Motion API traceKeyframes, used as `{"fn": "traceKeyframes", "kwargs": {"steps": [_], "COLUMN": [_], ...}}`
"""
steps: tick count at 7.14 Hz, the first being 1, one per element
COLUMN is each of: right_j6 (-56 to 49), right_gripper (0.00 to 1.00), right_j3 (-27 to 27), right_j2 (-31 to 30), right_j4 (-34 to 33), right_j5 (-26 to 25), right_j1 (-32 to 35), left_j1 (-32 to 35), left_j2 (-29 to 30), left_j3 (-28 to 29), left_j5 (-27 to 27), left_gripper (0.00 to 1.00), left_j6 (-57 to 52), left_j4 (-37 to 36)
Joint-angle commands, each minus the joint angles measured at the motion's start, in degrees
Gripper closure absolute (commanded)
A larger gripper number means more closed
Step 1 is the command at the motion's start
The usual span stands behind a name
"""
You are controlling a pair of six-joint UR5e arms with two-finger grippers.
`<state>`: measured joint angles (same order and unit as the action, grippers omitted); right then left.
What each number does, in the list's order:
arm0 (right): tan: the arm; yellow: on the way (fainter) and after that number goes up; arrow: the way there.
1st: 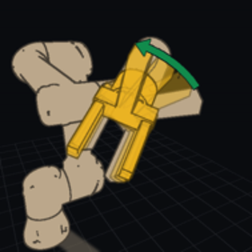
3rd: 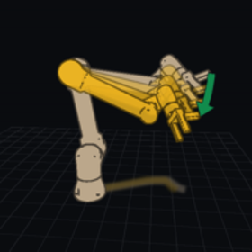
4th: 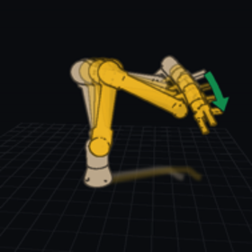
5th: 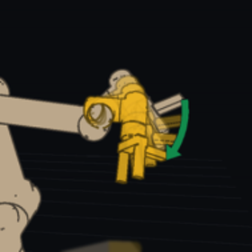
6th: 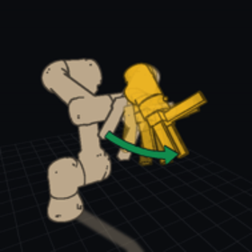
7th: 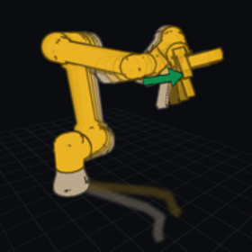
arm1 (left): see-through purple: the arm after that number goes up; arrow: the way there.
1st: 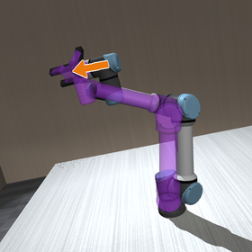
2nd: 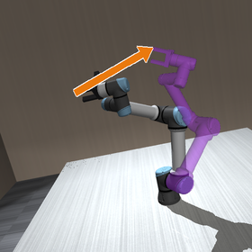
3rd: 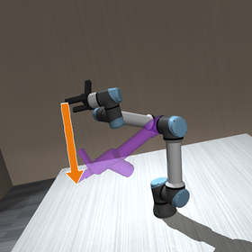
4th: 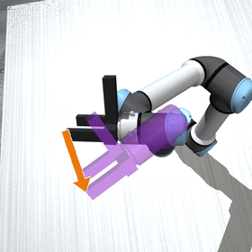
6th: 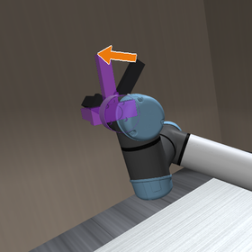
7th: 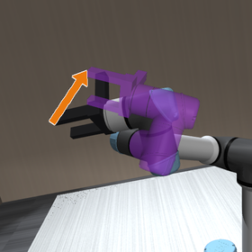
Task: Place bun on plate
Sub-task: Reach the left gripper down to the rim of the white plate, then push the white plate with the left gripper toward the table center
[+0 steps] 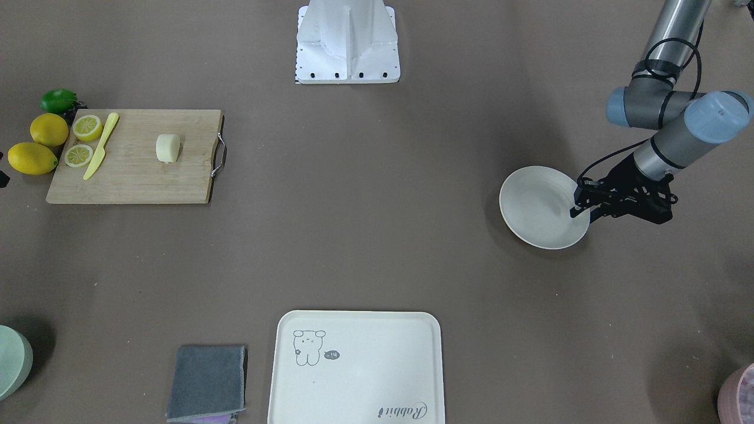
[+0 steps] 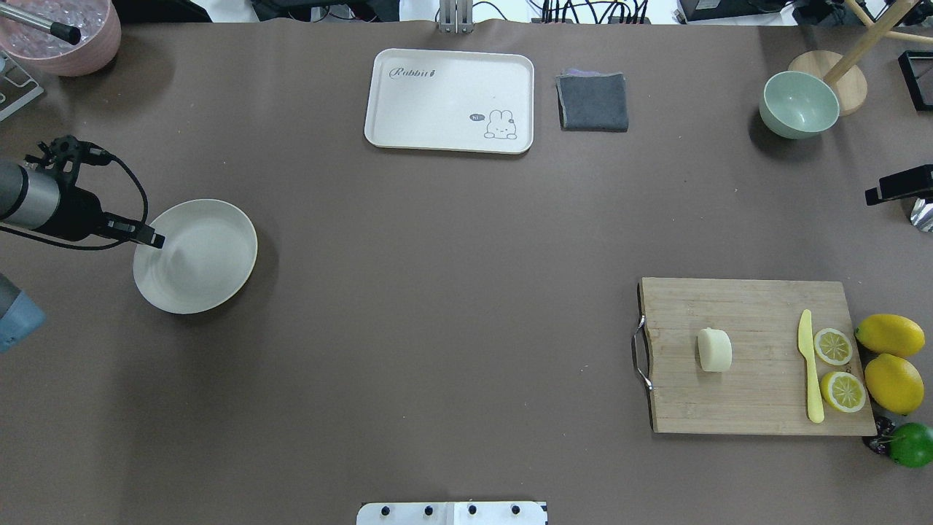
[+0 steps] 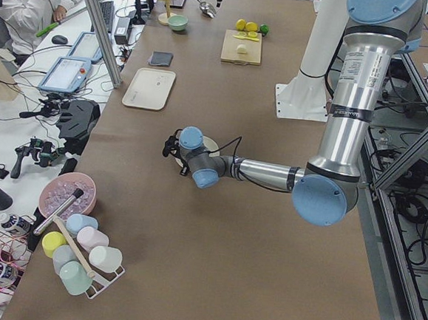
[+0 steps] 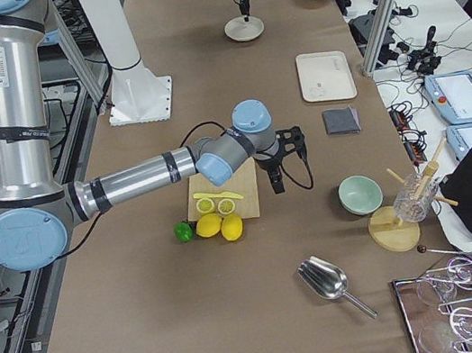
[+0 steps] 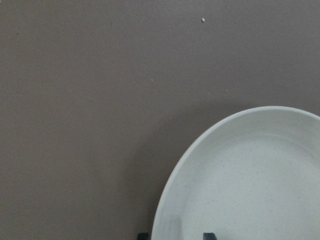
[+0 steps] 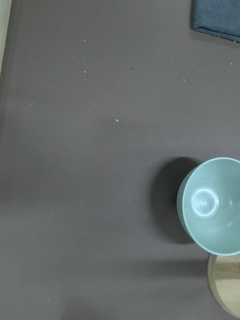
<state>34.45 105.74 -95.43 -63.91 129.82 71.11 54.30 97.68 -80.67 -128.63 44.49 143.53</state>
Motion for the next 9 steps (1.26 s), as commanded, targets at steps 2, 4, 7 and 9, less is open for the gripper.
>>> {"fn": "traceKeyframes", "kwargs": {"steps": [2, 4, 7, 9], "right_j6": [-0.26, -0.26, -0.26, -0.09], "right_gripper": [0.0, 0.0, 0.0, 0.0], "right_j3": [0.0, 0.0, 0.0, 0.0], "right_j2": [-0.2, -0.2, -0.2, -0.2], "right_j4": [0.02, 0.11, 0.11, 0.11], "right_j5": [-0.09, -0.09, -0.44, -0.44], "right_j1": [0.0, 0.0, 0.0, 0.0], "left_j1": [0.28, 1.51, -0.75, -9.69], "left_j2": [-0.03, 1.36, 10.13, 15.24], "left_j3": [-0.09, -1.58, -2.12, -2.21], "left_j5": [0.04, -0.92, -0.67, 7.99], "left_gripper": [1.0, 1.0, 1.0, 1.0], "left_j6": [0.15, 1.21, 18.13, 24.91], "left_j4": [0.18, -0.26, -0.18, -0.61]}}
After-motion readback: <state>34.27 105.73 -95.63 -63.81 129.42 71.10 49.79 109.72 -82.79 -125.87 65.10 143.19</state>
